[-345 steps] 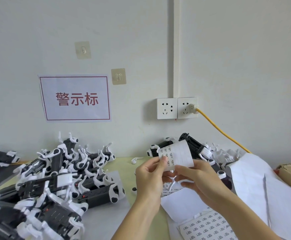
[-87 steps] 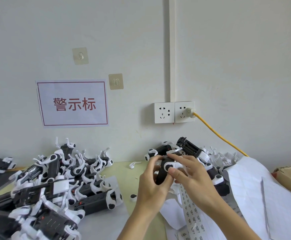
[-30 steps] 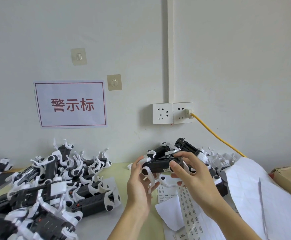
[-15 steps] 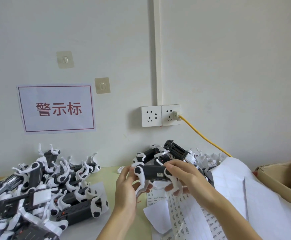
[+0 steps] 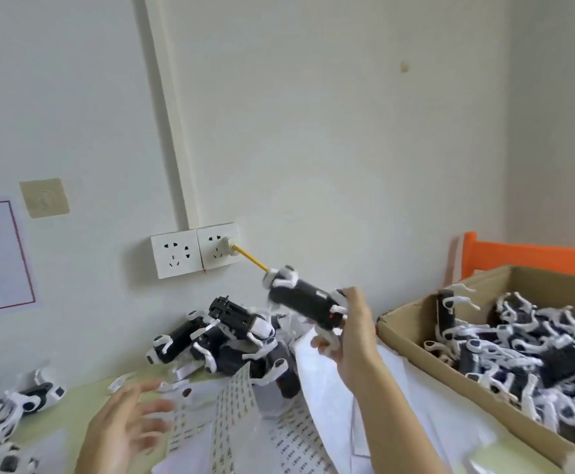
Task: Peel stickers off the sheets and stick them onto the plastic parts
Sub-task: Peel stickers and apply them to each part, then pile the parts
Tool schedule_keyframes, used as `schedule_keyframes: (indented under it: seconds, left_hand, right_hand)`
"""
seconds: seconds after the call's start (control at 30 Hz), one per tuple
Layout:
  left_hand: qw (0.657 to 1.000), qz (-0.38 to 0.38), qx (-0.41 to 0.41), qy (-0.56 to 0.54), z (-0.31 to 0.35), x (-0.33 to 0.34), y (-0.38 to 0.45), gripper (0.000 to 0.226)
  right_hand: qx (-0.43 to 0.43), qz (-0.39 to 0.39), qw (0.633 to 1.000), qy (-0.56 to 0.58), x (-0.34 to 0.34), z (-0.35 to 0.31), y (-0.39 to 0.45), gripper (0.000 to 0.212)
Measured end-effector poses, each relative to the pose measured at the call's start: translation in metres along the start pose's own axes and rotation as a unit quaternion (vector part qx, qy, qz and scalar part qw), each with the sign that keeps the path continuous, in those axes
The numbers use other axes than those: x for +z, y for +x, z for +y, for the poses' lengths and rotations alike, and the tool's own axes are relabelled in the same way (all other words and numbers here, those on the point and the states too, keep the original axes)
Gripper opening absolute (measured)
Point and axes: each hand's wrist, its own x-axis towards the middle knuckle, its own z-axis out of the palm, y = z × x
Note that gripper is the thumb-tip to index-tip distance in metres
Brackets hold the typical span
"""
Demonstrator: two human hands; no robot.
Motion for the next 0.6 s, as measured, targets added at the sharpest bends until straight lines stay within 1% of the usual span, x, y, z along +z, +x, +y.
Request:
schedule_keyframes:
  seconds: [0.03,0.07,0.1,0.13,0.17,0.2,0.23,0.3,0.33,0.37,0.4,0.43,0.47,0.5,0.53,0.6]
  left_hand:
    - [1.0,0.001,0.0,0.008,-0.001,0.001,0.002,0.033]
    - [1.0,0.002,0.005,0.018,-0.003,0.002,0.003,0.033]
    - [0.999,0.002,0.014,0.03,-0.004,0.003,0.003,0.032]
    - [0.999,0.003,0.024,0.048,-0.006,0.005,0.003,0.031]
    - [0.997,0.008,0.035,0.073,-0.007,0.007,0.003,0.03]
    - [0.993,0.014,0.048,0.105,-0.008,0.01,0.002,0.028]
    - [0.987,0.022,0.061,0.144,-0.007,0.011,0.0,0.025]
    - [0.961,0.034,0.091,0.259,-0.002,0.013,0.001,0.018]
    - [0.938,0.034,0.105,0.329,0.001,0.014,0.003,0.018]
    - [0.902,0.02,0.118,0.414,0.006,0.011,0.007,0.017]
    - [0.841,0.0,0.128,0.525,0.011,0.006,0.012,0.017]
    - [0.76,-0.016,0.119,0.639,0.017,0.0,0.019,0.023]
    - [0.682,-0.024,0.089,0.725,0.024,-0.011,0.028,0.033]
    - [0.63,-0.021,0.037,0.775,0.033,-0.024,0.037,0.041]
    - [0.599,-0.013,-0.019,0.801,0.04,-0.039,0.048,0.049]
    - [0.57,-0.006,-0.107,0.815,0.052,-0.077,0.065,0.071]
  right_hand:
    - [-0.032,0.027,0.994,0.101,-0.007,-0.005,0.003,0.033]
    - [-0.062,0.043,0.977,0.198,-0.014,-0.009,0.007,0.038]
    - [-0.08,0.051,0.957,0.274,-0.019,-0.013,0.009,0.045]
    - [-0.079,0.06,0.943,0.317,-0.024,-0.015,0.012,0.053]
    - [-0.06,0.074,0.942,0.32,-0.026,-0.015,0.014,0.059]
    - [-0.029,0.095,0.953,0.285,-0.025,-0.012,0.015,0.061]
    - [-0.001,0.107,0.969,0.225,-0.022,-0.009,0.015,0.058]
    - [0.03,0.082,0.992,0.096,-0.009,0.001,0.013,0.039]
    - [0.032,0.059,0.997,0.044,0.0,0.005,0.011,0.029]
    - [0.027,0.035,0.999,-0.003,0.008,0.01,0.008,0.024]
    - [0.017,0.013,0.998,-0.051,0.015,0.015,0.006,0.025]
    - [0.004,-0.007,0.995,-0.102,0.022,0.02,0.004,0.029]
    - [-0.01,-0.025,0.988,-0.151,0.027,0.024,0.002,0.032]
    - [-0.024,-0.04,0.98,-0.193,0.032,0.027,0.0,0.033]
    - [-0.036,-0.057,0.971,-0.23,0.036,0.03,-0.002,0.032]
    - [-0.052,-0.092,0.952,-0.288,0.042,0.035,-0.004,0.031]
